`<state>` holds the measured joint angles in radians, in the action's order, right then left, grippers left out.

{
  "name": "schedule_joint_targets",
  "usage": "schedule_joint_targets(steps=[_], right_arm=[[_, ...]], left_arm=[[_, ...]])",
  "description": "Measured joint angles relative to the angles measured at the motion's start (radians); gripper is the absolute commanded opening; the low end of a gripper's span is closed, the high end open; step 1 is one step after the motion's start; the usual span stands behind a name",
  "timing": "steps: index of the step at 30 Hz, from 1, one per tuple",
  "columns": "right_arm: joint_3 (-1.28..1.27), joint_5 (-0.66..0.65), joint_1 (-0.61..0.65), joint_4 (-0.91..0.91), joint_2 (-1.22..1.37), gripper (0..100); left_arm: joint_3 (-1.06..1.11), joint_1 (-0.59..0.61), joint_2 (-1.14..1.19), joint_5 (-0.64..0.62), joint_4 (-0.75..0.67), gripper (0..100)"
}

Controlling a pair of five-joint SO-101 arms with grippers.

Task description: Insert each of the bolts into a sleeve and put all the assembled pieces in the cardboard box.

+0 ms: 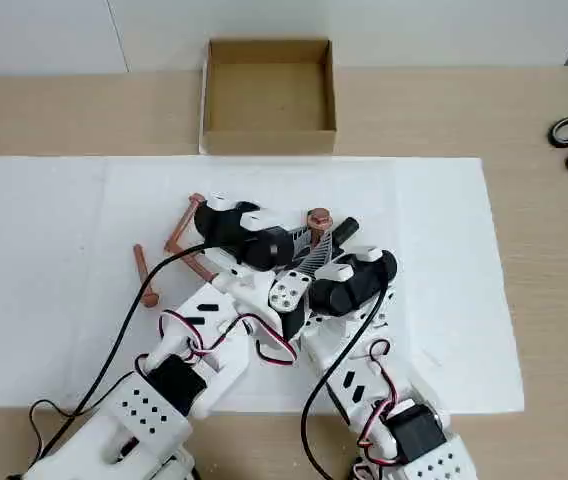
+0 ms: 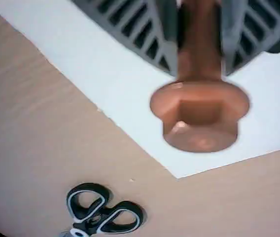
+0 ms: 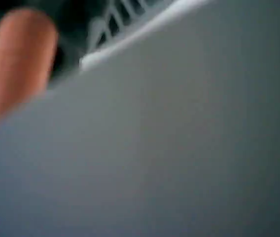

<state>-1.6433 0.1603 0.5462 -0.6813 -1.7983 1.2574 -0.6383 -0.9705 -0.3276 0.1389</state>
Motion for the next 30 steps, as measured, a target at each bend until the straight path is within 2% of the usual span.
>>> schedule_joint_targets(steps=[11, 30], right_arm=[[0.002, 0.0, 0.002, 0.0, 0.0, 0.4], [0.002, 0.0, -0.003, 0.0, 0.0, 0.4]], left_arm=[[0.002, 0.057, -0.002, -0.006, 0.002, 1], [0.003, 0.028, -0.002, 0.0, 0.064, 1]])
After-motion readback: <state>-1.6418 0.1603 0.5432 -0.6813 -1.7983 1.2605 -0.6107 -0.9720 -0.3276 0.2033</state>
